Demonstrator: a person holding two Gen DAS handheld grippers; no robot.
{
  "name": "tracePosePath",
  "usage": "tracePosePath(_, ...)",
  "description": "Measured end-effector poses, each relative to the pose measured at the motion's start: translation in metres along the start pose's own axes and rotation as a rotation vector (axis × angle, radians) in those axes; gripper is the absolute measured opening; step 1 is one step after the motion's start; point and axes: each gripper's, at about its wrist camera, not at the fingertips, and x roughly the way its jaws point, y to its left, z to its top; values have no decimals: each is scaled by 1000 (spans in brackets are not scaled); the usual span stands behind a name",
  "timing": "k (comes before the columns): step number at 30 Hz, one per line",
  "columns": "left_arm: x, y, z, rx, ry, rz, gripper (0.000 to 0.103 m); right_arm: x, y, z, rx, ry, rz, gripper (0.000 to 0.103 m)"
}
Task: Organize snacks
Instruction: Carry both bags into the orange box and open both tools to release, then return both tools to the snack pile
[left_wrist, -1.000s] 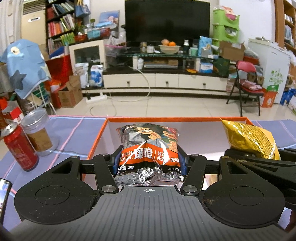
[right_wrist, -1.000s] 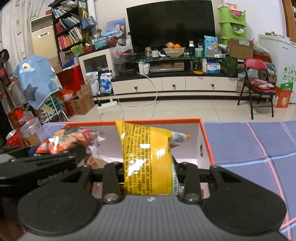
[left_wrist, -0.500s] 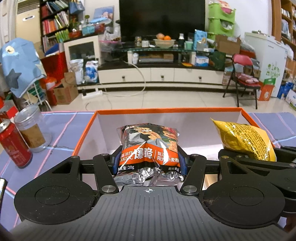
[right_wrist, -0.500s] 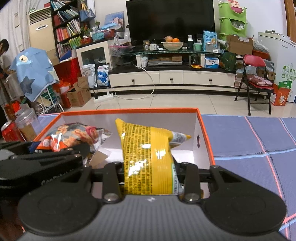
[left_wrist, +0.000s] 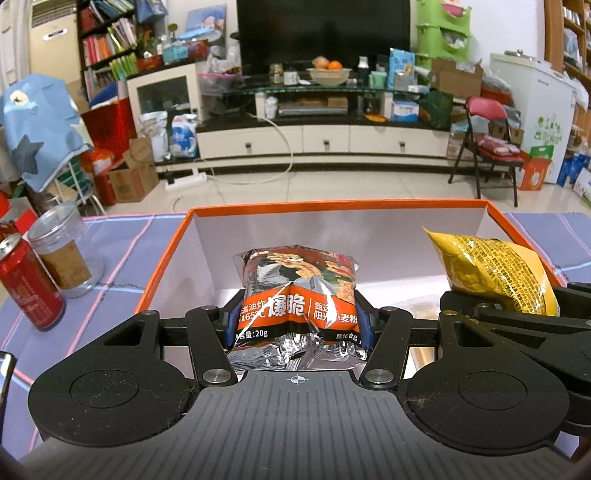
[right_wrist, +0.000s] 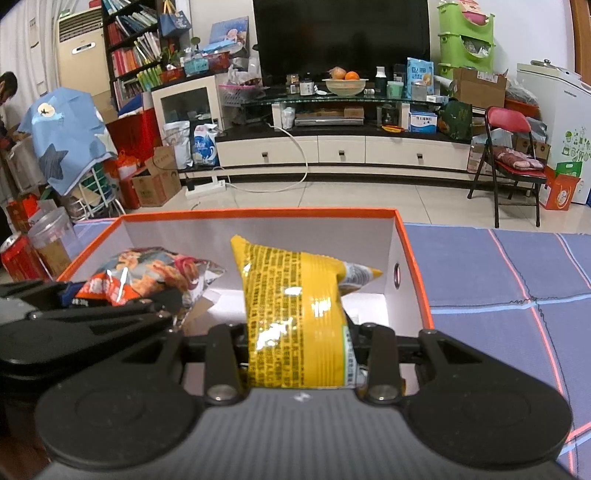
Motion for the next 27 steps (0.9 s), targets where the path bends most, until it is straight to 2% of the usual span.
tracePosePath(12,2,-1,-1,8,2,5,25,0,2,-2,-11,6,-12,37)
tracePosePath(14,3,-1,0,12,3,14,28,-1,3,-2,-16,2,-18,37)
tracePosePath(15,2,-2,2,16,4,15,28,-2,3,-1,-20,0,-20,38)
tracePosePath(16,-1,-3,4,20,4,19,29,-4,3,-1,-25,-6,-23,46)
tracePosePath(18,-6,-1,7,24,-5,39,38,-10,3,1,-36,-26,-39,55)
tracePosePath(20,-14,3,8,22,-32,77,65,-16,0,3,-30,-46,-46,60)
tracePosePath(22,-21,12,8,-5,-56,84,81,-25,-6,6,-6,-71,-44,66)
tracePosePath(24,-30,20,7,-30,-86,35,82,-38,-9,11,17,-107,-19,68)
tracePosePath(27,-46,31,13,-27,-95,-10,82,-64,-9,18,-6,-184,-18,81)
